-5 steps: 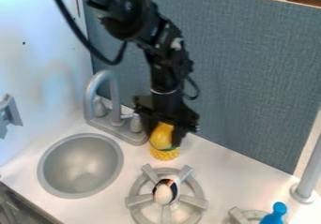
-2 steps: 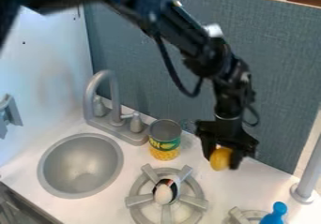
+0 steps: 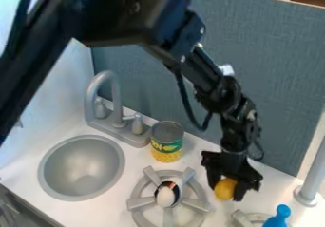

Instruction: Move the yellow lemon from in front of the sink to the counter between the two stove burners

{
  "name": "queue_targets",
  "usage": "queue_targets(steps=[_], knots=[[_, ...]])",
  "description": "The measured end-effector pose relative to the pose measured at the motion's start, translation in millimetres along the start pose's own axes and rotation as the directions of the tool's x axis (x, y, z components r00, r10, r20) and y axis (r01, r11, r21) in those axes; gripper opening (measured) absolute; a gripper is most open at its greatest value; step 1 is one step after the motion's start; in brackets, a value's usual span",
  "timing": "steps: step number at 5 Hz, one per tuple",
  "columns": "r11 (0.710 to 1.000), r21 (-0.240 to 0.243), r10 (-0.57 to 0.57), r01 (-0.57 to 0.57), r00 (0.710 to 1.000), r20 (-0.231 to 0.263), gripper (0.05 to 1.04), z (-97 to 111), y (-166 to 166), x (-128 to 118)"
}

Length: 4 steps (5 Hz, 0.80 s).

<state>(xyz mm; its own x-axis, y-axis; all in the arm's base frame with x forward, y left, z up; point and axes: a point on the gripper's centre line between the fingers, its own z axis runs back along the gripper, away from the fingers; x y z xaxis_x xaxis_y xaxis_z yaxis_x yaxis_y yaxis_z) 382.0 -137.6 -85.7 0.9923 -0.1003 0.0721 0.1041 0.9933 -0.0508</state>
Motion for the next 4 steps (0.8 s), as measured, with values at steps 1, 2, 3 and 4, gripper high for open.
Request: queue_targets(steps=[1,2,3,4], knots=[[1.0,0.005,0.027,-0.027,1.0,0.012,0.744,-15.5,0.9,-1.3],[0.999,0.014,0.041,-0.041,0.999,0.019,0.741,-19.2,1.3,-0.4],[0.998,-0.008,0.06,-0.06,0.998,0.017,0.773,-19.9,-2.1,-0.7],[0.996,-0.038,0.082,-0.082,0.997,0.008,0.997,-22.4,-3.3,-8.5]])
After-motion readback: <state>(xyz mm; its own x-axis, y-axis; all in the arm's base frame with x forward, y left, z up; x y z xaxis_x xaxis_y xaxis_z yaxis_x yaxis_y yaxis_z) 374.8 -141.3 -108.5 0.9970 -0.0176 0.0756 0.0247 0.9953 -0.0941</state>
